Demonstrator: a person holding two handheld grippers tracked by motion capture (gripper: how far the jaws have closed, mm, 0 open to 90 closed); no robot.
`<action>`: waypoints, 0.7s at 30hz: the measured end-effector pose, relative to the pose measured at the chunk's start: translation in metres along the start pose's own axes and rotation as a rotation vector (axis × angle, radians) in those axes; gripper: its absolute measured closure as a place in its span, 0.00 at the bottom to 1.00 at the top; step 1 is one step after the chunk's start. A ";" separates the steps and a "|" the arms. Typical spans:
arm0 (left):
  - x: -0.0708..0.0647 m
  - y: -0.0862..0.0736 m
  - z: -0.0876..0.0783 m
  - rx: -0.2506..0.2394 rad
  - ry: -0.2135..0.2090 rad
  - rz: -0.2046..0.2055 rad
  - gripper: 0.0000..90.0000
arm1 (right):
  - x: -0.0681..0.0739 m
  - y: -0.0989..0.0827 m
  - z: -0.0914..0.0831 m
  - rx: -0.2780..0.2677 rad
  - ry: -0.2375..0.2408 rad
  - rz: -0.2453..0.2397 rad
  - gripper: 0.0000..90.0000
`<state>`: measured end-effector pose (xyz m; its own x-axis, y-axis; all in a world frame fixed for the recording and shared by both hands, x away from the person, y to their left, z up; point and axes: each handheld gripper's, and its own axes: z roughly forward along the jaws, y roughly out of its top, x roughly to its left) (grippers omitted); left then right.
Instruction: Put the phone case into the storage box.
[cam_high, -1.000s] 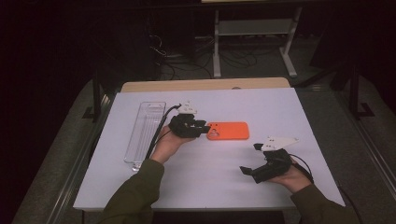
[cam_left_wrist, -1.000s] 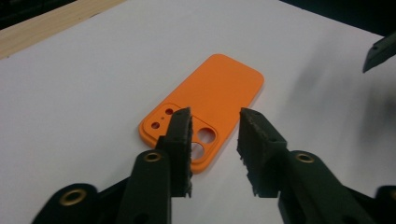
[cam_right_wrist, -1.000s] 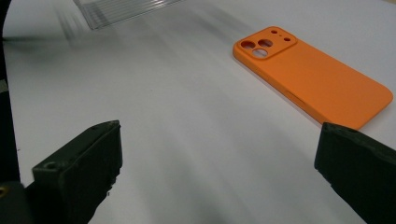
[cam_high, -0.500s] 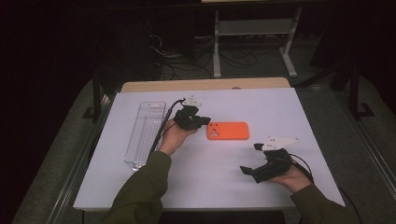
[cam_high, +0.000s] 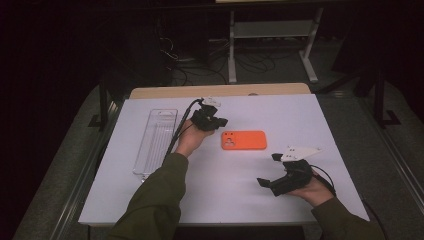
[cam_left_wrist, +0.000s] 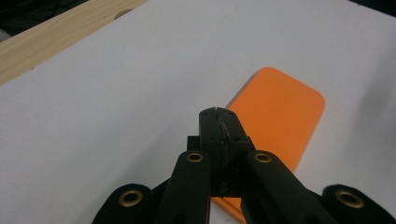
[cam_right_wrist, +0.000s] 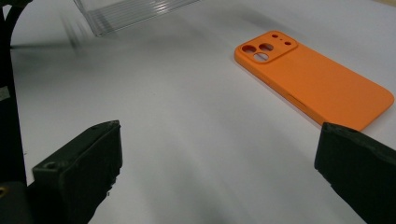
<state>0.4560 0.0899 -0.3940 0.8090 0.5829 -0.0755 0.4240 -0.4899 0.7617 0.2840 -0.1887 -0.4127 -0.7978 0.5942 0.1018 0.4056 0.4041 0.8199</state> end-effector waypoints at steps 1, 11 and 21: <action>0.001 0.001 0.001 0.012 0.005 0.008 1.00 | 0.000 0.000 0.000 -0.003 -0.002 0.000 0.00; 0.010 0.001 0.028 0.099 0.040 0.065 1.00 | 0.000 -0.001 -0.001 -0.005 0.001 0.007 0.00; 0.019 -0.008 0.045 0.130 0.046 0.057 1.00 | -0.002 -0.002 -0.002 -0.012 0.005 0.015 0.00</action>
<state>0.4863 0.0751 -0.4304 0.8148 0.5797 -0.0026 0.4297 -0.6009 0.6740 0.2839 -0.1919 -0.4130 -0.7938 0.5969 0.1166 0.4123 0.3872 0.8247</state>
